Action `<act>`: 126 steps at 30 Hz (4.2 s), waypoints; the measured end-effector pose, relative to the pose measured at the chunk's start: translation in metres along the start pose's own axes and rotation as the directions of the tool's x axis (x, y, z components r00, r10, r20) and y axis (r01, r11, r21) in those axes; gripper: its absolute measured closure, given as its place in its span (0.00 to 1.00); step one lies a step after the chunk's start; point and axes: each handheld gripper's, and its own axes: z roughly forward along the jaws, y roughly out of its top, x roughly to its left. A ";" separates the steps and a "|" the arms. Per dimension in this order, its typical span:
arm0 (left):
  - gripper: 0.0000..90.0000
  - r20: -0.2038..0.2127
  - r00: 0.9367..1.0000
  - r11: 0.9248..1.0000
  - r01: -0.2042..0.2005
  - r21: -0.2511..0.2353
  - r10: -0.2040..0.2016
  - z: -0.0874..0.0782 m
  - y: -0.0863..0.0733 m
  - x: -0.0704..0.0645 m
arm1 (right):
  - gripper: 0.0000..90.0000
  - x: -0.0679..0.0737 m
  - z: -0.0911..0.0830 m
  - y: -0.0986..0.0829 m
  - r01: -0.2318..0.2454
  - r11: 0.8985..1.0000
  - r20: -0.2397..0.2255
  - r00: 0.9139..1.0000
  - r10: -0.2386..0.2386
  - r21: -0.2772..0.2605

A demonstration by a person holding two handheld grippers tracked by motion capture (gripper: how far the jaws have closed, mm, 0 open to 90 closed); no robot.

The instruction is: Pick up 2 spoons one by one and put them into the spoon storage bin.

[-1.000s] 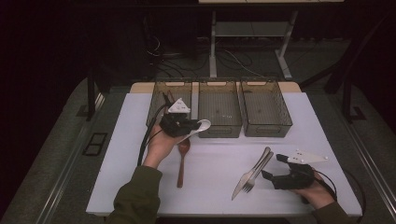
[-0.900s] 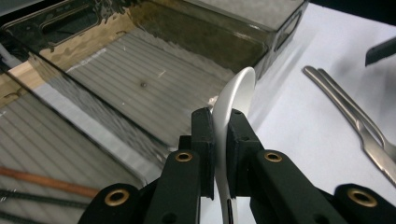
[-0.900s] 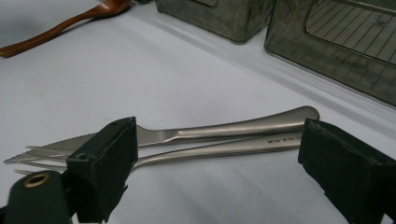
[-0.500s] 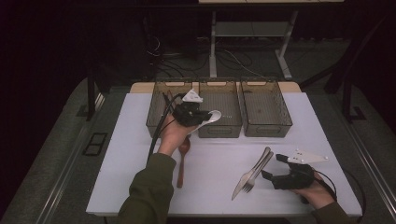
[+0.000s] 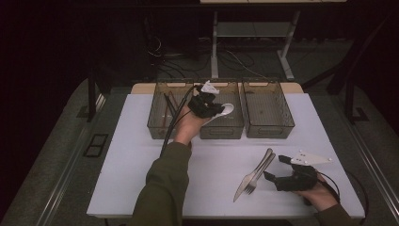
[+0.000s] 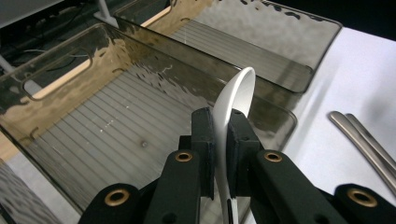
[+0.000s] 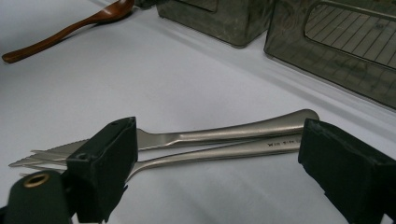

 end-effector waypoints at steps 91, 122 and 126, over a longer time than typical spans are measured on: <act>0.99 0.014 0.996 0.957 0.079 0.279 -0.086 -0.069 -0.165 -0.044 | 0.13 -0.002 0.001 -0.001 0.010 1.000 0.030 0.999 -0.011 0.020; 0.99 -0.086 0.983 0.966 0.175 0.192 -0.161 -0.105 -0.177 -0.001 | 0.13 -0.004 0.003 -0.001 0.012 1.000 0.030 0.999 -0.012 0.024; 0.94 -0.074 0.986 0.974 0.157 0.162 -0.147 -0.101 -0.172 -0.003 | 0.13 -0.004 0.003 -0.001 0.012 1.000 0.031 0.999 -0.012 0.023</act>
